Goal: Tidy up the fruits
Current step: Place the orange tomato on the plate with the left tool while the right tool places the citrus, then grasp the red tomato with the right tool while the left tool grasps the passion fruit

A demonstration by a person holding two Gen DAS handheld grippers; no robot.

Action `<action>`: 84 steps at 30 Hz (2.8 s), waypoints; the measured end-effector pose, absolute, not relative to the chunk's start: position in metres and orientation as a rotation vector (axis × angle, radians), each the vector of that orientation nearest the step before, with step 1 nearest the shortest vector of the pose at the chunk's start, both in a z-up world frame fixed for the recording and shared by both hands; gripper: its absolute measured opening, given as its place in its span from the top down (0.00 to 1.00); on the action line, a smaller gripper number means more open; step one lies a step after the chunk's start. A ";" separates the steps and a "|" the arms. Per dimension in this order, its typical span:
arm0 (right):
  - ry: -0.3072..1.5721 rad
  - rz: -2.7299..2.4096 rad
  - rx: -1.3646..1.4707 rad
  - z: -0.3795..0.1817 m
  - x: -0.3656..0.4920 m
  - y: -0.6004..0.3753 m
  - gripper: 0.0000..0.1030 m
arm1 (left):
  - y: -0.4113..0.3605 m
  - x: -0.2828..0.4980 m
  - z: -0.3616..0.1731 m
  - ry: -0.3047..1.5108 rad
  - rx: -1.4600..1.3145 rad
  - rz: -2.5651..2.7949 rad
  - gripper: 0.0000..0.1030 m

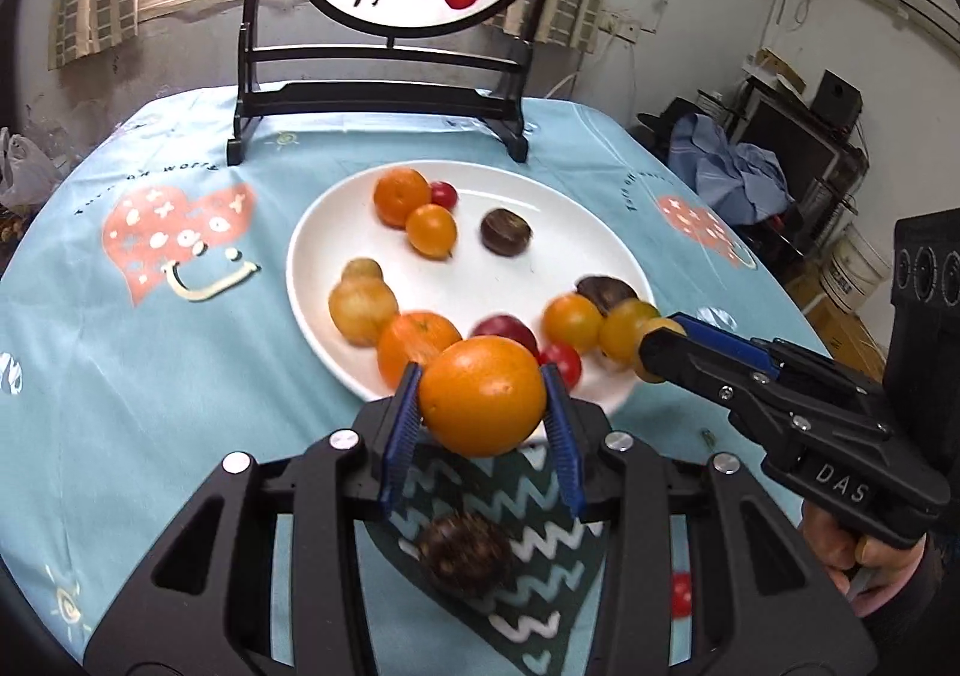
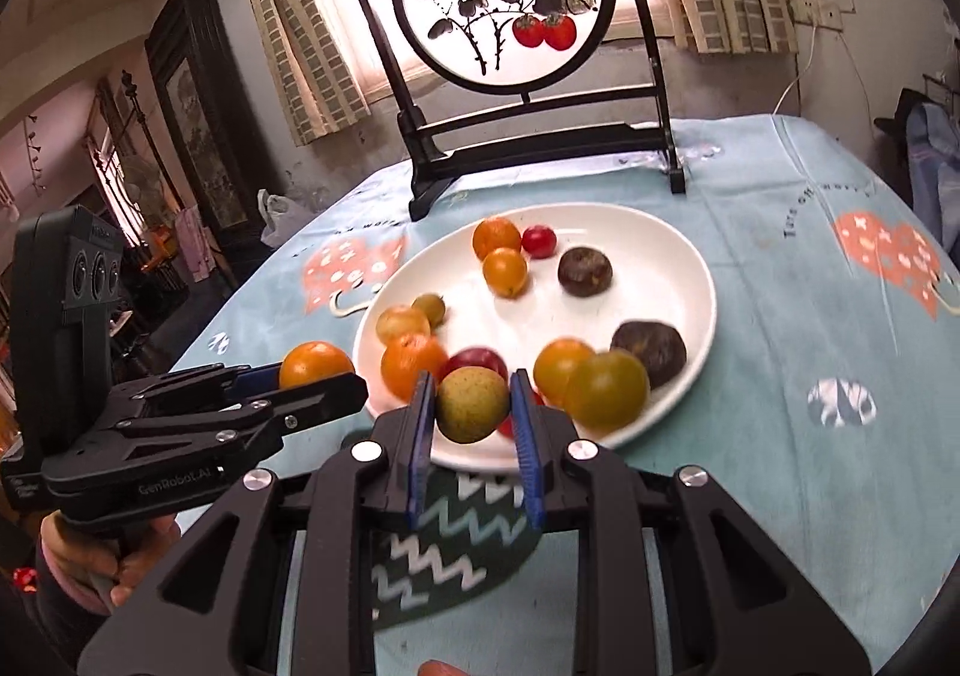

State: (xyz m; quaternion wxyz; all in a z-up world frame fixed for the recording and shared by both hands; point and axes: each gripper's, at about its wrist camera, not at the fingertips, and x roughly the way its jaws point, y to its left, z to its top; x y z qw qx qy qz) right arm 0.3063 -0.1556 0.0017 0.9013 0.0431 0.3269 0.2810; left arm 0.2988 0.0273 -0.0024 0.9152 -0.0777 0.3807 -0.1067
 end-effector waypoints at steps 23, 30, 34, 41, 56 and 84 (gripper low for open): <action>0.701 0.520 0.082 -0.008 0.365 -0.141 0.71 | 0.043 0.373 0.001 0.757 -0.162 -0.073 0.31; 0.692 0.539 0.067 0.001 0.328 -0.154 0.70 | 0.050 0.335 0.016 0.715 -0.129 -0.002 0.11; 0.724 0.554 0.032 -0.015 0.298 -0.161 0.62 | 0.063 0.306 -0.002 0.738 -0.152 0.028 0.08; 0.833 0.572 -0.008 -0.043 0.264 -0.162 0.58 | 0.084 0.277 -0.039 0.858 -0.185 0.076 0.07; 0.957 0.523 -0.136 -0.064 0.211 -0.162 0.46 | 0.074 0.262 -0.036 0.864 -0.107 0.074 0.05; 0.941 0.517 -0.274 -0.067 0.197 -0.139 0.49 | 0.084 0.245 -0.028 0.839 -0.151 0.055 0.05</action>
